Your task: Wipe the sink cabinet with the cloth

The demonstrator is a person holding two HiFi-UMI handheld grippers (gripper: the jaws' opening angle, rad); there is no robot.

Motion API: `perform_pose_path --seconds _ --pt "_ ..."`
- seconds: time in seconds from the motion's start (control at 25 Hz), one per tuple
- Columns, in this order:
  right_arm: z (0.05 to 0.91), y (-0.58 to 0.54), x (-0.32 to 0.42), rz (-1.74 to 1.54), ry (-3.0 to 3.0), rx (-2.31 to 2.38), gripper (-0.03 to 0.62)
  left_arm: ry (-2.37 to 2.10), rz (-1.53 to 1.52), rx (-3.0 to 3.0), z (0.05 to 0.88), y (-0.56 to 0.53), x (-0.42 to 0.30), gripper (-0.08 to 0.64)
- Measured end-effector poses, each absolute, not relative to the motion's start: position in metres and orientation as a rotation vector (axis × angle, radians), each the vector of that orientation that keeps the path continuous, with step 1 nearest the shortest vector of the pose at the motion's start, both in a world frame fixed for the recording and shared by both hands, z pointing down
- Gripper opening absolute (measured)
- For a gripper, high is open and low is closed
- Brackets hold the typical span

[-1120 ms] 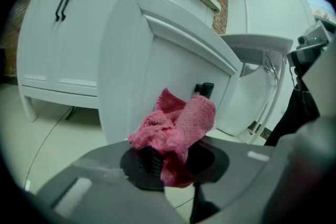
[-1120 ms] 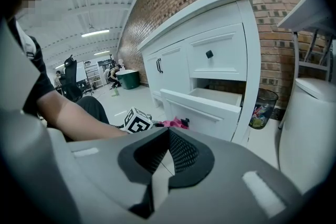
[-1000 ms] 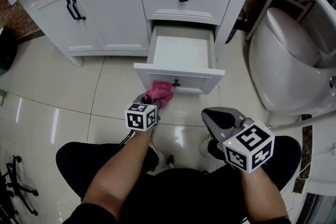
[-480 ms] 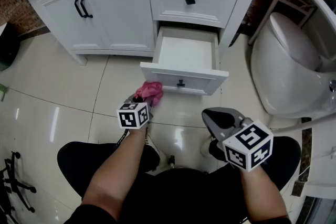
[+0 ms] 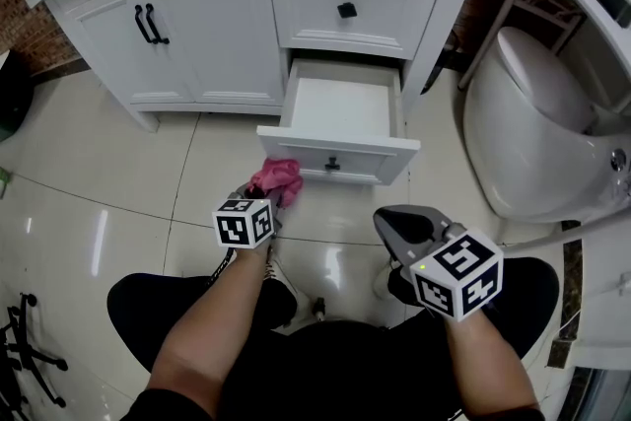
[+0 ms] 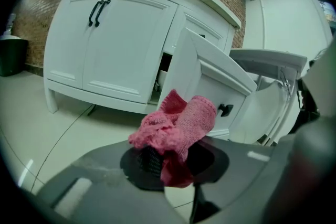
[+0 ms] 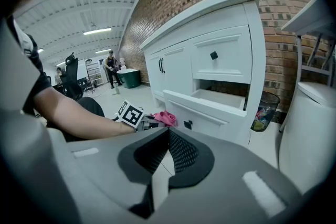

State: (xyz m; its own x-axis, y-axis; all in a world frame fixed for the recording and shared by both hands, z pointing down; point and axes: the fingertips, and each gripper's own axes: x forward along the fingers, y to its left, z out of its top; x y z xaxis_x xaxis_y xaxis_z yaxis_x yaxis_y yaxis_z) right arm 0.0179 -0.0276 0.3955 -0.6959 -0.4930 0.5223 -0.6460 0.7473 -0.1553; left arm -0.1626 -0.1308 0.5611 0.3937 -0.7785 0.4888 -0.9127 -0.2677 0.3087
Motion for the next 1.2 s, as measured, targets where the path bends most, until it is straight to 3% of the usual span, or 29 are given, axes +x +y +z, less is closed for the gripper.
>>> perform_pose_path --seconds 0.32,0.84,1.2 --pt "0.383 -0.035 0.022 0.441 -2.527 0.927 0.008 -1.315 0.34 2.091 0.548 -0.107 -0.15 0.089" --pt "0.336 -0.038 0.024 0.365 -2.622 1.027 0.008 -1.066 0.375 2.643 0.358 -0.062 -0.102 0.089" --pt "0.327 -0.007 0.019 0.349 -2.617 1.02 0.008 -0.968 0.434 2.661 0.352 -0.028 -0.093 0.089"
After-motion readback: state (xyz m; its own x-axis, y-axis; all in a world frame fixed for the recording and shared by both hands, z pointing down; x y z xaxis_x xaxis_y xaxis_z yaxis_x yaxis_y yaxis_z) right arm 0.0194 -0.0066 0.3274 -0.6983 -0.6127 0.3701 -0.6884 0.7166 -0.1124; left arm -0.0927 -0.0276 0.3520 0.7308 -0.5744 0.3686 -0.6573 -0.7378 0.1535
